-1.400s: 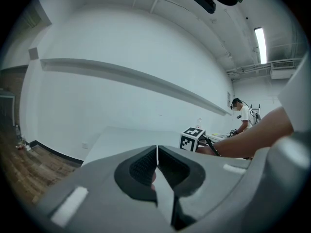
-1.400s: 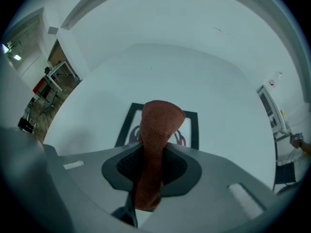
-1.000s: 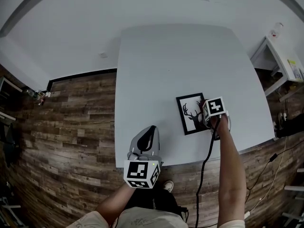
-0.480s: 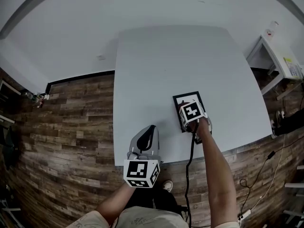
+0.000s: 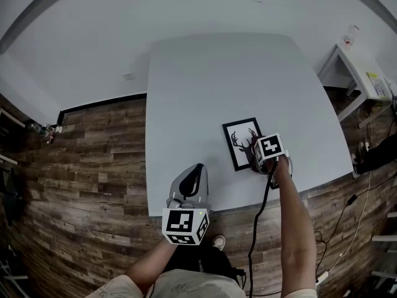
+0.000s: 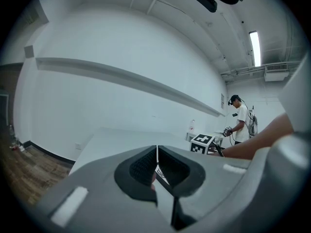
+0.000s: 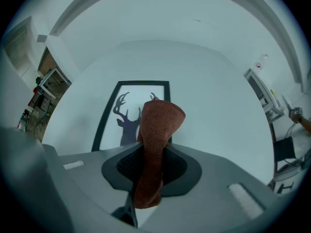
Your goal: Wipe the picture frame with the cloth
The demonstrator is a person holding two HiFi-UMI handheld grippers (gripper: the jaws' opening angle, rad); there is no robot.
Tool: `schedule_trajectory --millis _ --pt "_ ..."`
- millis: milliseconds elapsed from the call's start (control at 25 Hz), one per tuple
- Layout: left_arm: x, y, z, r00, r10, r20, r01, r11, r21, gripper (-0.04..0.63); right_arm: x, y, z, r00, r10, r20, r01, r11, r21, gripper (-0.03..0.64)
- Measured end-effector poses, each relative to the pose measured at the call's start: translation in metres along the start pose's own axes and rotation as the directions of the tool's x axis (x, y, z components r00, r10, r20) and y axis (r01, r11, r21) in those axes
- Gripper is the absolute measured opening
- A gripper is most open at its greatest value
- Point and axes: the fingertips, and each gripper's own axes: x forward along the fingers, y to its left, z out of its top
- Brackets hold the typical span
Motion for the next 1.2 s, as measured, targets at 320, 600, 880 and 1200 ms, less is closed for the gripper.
schedule_trajectory --millis 320,600,880,1200 --pt "-0.004 0.000 -0.001 1.000 -0.001 0.002 0.001 1.000 0.004 0.002 -0.002 -0.005 -0.007 1.000 -0.012 0.007 0.011 0.999 0.040 0.104" --pt "-0.004 0.000 0.004 1.000 0.002 0.011 -0.002 1.000 0.007 0.002 0.003 0.053 0.008 0.998 0.062 0.009 -0.061 0.996 -0.060 0.104" --pt "-0.010 0.004 0.007 1.000 0.007 0.017 -0.007 1.000 0.005 0.002 0.003 0.063 0.008 0.996 0.085 0.031 -0.084 0.996 -0.039 0.104" --pt "-0.009 -0.004 0.014 1.000 -0.011 0.027 0.011 1.000 0.009 0.002 -0.059 0.050 0.021 0.938 0.125 0.323 -0.154 0.986 0.065 0.104"
